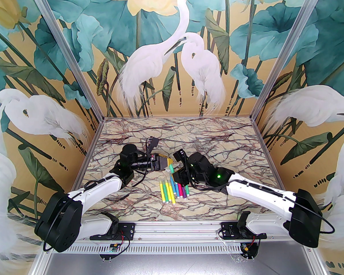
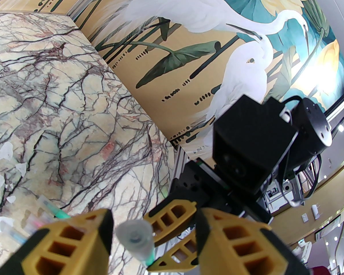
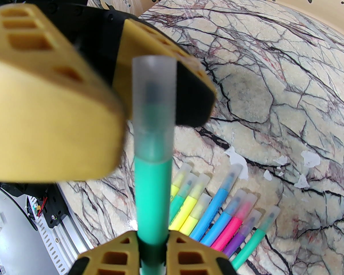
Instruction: Open the pen caps
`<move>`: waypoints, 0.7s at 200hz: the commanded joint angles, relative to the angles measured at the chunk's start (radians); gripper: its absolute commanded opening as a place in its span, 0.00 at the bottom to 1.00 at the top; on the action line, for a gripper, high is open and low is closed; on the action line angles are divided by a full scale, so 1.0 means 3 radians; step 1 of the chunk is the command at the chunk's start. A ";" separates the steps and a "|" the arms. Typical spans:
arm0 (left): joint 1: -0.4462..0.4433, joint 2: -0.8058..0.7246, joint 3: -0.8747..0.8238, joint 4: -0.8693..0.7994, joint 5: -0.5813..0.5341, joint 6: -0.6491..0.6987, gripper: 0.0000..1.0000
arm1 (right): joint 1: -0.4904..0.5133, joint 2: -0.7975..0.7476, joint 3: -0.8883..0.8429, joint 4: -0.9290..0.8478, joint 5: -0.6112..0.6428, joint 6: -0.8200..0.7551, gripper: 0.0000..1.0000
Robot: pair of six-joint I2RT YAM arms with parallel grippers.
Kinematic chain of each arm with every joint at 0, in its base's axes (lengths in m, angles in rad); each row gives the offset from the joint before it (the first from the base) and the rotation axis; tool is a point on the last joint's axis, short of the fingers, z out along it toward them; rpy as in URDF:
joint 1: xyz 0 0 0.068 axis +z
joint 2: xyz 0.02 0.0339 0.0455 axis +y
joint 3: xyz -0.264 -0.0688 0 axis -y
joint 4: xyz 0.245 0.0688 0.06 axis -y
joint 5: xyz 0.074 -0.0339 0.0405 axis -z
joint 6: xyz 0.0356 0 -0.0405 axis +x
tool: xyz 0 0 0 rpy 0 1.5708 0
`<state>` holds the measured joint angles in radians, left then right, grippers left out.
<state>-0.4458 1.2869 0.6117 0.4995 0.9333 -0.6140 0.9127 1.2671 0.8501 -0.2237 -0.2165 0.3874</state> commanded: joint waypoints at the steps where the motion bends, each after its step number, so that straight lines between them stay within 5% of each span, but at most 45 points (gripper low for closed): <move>1: -0.0023 0.0046 0.0103 0.0094 0.0094 -0.0015 0.44 | 0.0026 0.0035 0.0097 0.0096 -0.0066 -0.0059 0.13; 102: -0.0024 0.0102 0.0143 0.0140 0.0082 -0.0105 0.17 | 0.0026 -0.0015 0.0020 0.0208 0.0004 -0.0044 0.16; 140: -0.0023 0.0106 0.0187 0.0041 0.0019 -0.0118 0.07 | 0.0025 -0.0041 -0.0032 0.0285 0.0052 0.0017 0.40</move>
<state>-0.4458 1.3113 0.6277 0.5163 0.9413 -0.6369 0.9157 1.2697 0.8516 -0.1875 -0.2218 0.3862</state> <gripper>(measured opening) 0.178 0.332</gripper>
